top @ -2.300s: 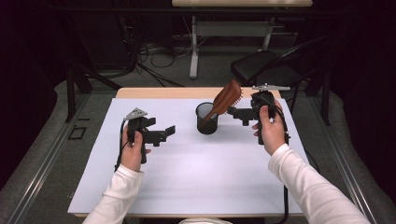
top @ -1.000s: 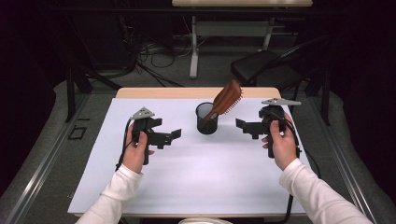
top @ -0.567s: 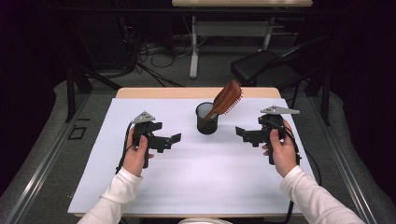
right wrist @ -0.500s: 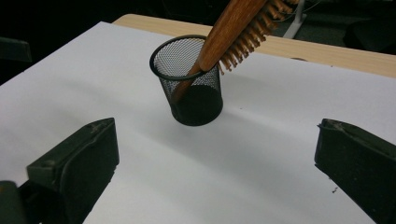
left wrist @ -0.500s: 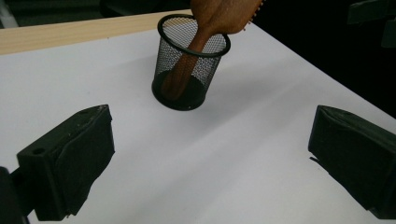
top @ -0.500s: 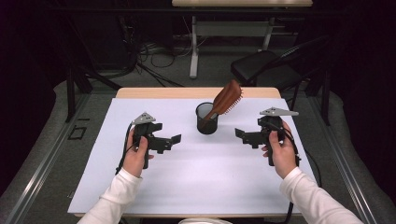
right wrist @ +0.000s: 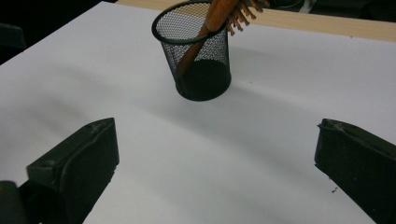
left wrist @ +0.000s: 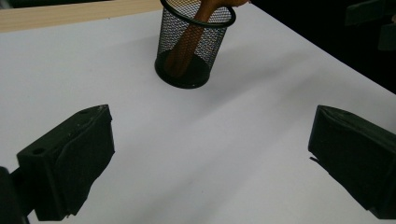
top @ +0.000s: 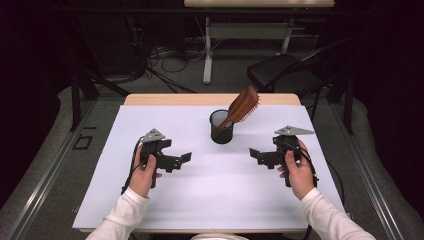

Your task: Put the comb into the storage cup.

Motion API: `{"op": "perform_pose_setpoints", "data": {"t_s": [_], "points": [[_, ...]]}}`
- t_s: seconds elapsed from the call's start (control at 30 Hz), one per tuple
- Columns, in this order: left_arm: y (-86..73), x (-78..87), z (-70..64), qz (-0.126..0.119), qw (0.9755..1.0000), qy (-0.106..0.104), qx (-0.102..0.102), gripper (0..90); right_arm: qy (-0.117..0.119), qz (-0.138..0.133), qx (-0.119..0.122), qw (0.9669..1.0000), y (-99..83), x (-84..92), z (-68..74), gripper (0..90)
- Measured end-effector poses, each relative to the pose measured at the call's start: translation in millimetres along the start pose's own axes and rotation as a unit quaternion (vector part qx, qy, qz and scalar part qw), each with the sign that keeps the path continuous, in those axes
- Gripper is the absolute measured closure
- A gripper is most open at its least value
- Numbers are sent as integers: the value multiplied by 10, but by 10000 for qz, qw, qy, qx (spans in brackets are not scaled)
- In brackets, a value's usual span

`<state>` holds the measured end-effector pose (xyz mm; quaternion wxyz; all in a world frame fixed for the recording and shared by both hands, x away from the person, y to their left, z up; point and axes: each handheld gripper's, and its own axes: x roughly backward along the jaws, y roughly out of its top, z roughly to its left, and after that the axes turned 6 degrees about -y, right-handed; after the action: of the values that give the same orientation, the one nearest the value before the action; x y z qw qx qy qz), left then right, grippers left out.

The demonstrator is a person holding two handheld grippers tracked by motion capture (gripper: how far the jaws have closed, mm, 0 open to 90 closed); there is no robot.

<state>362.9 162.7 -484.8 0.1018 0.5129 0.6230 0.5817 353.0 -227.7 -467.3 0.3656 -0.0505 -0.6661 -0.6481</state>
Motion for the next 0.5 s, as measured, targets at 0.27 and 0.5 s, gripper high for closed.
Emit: {"op": "perform_pose_setpoints", "data": {"t_s": [0.27, 0.5], "points": [[-47, 40, 6, -79, 9999, 34, -67, 4, 31, 121, -208, 9997, -190, -76, -40, 0], [-56, 44, -6, -132, 9998, 12, -161, 4, -27, 42, -173, 9998, -281, -73, -44, 0]]}}
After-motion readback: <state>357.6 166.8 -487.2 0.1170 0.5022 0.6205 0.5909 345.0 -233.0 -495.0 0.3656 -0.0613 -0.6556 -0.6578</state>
